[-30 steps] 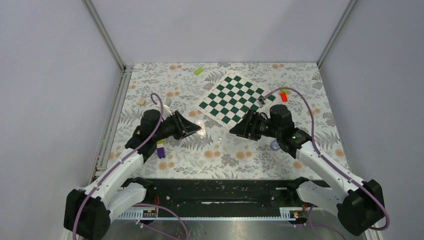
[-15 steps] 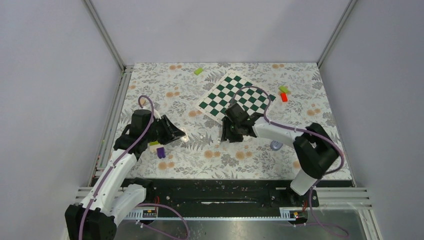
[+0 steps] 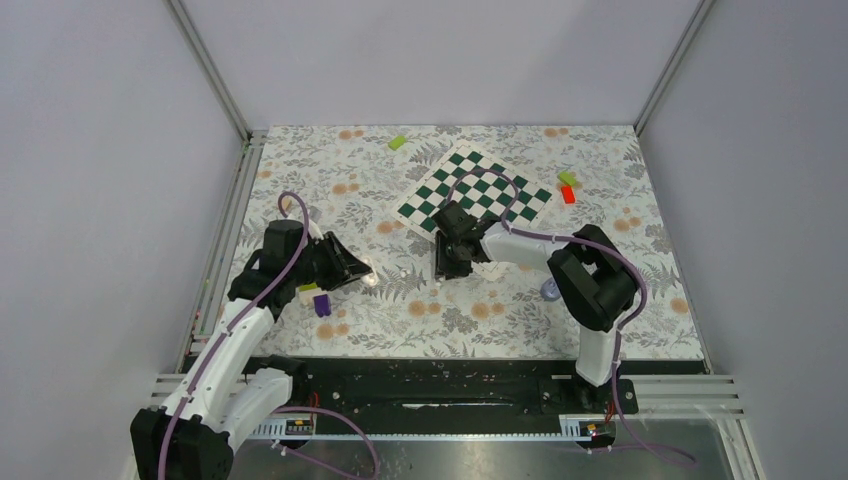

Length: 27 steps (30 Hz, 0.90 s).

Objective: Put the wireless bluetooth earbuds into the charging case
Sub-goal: Pick up the left earbud from the center of the board, then place the left earbud at the corner of the board.

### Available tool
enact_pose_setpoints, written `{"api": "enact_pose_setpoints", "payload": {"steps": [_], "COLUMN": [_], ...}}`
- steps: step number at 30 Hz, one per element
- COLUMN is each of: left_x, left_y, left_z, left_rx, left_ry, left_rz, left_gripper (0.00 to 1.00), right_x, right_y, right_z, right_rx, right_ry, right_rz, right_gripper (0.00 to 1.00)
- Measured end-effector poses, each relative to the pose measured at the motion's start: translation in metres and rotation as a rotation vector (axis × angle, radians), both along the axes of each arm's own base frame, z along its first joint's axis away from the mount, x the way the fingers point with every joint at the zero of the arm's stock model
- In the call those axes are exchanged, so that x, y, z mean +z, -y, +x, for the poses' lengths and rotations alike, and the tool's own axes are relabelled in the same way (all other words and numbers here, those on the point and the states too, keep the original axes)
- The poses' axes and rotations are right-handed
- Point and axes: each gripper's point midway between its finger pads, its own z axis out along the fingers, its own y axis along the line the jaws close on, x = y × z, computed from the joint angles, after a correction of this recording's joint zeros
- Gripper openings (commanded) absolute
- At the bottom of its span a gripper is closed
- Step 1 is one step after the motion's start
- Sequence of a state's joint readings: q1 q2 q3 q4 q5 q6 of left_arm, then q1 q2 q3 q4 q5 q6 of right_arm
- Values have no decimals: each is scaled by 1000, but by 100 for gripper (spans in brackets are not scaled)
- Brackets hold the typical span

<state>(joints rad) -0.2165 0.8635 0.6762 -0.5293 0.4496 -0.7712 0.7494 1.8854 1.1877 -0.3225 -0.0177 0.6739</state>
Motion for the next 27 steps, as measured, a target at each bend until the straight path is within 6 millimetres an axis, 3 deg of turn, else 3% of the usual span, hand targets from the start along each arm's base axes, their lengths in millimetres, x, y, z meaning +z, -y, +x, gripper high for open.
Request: {"api": "enact_pose_setpoints", "payload": {"steps": [8,14,23,27], "left_x": [3,2,-16,-18], "left_y": [1,5,22,35], "left_z": [-1,-4,-14,-21], "left_rx": [-5,-47,-187,-260], "left_ry": [8,7,-91,-107], "left_rz": [-7,-19,-74,-115], "left_gripper": [12,13,14,14], "right_x": [-1,3,59,66], "right_y": [-4,-5,9,16], "right_z": [2,-3,-30,-43], "right_rx": [1,14,50,67], "right_ry": [-2,-9,88,119], "right_rz": [5,26,205,281], "right_gripper": [18,15,10,9]}}
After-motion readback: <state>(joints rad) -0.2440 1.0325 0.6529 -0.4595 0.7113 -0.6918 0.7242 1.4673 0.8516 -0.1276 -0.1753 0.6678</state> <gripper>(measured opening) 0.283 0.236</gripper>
